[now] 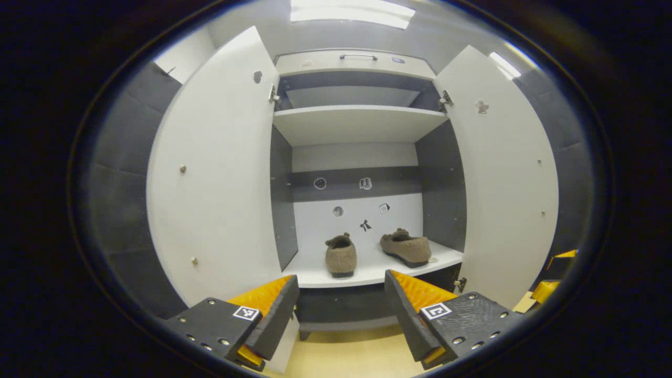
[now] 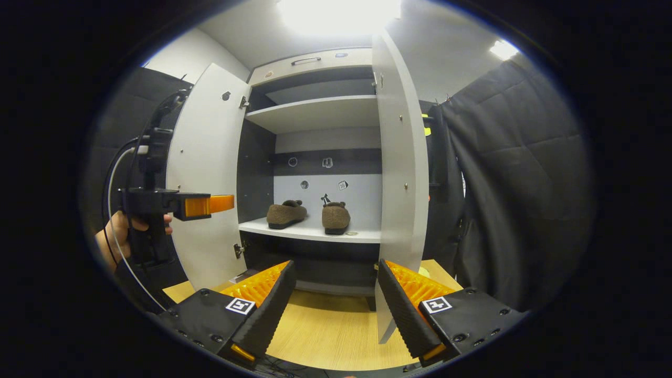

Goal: Grab one shoe with the right hand and put it into the shoe cabinet, grab the other shoe with the left hand and put it into the shoe cabinet; then close the right door with the right hand and the left door with the left hand.

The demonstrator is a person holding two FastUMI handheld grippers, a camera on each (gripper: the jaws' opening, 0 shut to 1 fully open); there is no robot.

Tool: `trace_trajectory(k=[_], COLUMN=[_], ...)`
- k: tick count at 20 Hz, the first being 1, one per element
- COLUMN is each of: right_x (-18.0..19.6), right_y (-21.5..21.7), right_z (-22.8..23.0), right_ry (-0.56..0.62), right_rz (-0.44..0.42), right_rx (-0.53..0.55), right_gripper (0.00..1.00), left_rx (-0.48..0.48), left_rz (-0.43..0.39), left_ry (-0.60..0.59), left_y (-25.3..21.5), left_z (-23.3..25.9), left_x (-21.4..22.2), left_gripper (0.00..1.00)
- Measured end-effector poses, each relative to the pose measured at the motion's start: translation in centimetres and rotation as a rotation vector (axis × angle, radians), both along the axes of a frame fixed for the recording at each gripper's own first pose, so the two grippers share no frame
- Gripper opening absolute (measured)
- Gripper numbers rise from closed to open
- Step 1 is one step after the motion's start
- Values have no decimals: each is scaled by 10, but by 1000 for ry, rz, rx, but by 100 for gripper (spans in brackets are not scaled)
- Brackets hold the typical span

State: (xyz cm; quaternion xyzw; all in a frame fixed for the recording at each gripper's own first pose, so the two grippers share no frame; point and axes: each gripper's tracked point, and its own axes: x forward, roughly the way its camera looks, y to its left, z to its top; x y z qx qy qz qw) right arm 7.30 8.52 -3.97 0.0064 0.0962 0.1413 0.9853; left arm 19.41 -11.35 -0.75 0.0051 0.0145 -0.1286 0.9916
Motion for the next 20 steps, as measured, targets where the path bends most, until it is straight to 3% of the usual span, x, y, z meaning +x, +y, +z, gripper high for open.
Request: trace_trajectory(k=[1,7,10,11,12,13,14,16,17,18,20], right_x=[-3,-12,-8,-6,-3,0,3,11,15,19,28], right_y=[0,-22,-52,-62,-73,-84,-94,-112,-119,-128,-143], right_z=[3,17,20,22,25,27,30,37,42,48,61], right_ry=[-4,-14,-6,-4,-2,0,1,-3,-10,-20,-45], right_rz=[1,-30,-88,-112,-136,-160,-183,-228,-251,-276,-326], right_rx=[2,-8,-23,-26,-28,-29,-26,-16,-12,-10,-14], right_gripper=[96,99,96,96,96,96,100,96,96,100,100], left_rx=[2,21,8,8,10,9,4,-13,-19,-24,-26], left_rz=[-3,18,32,38,45,51,57,69,77,84,99], left_ry=[2,-11,5,7,8,8,9,14,13,13,16], left_y=[2,28,43,47,52,56,61,69,73,78,87], left_z=[2,5,0,-2,-4,-5,-5,-6,-6,-7,-10], left_x=[-8,-54,-70,-74,-75,-78,-80,-83,-85,-86,-91], left_gripper=[100,100,100,95,100,95,95,94,100,95,95])
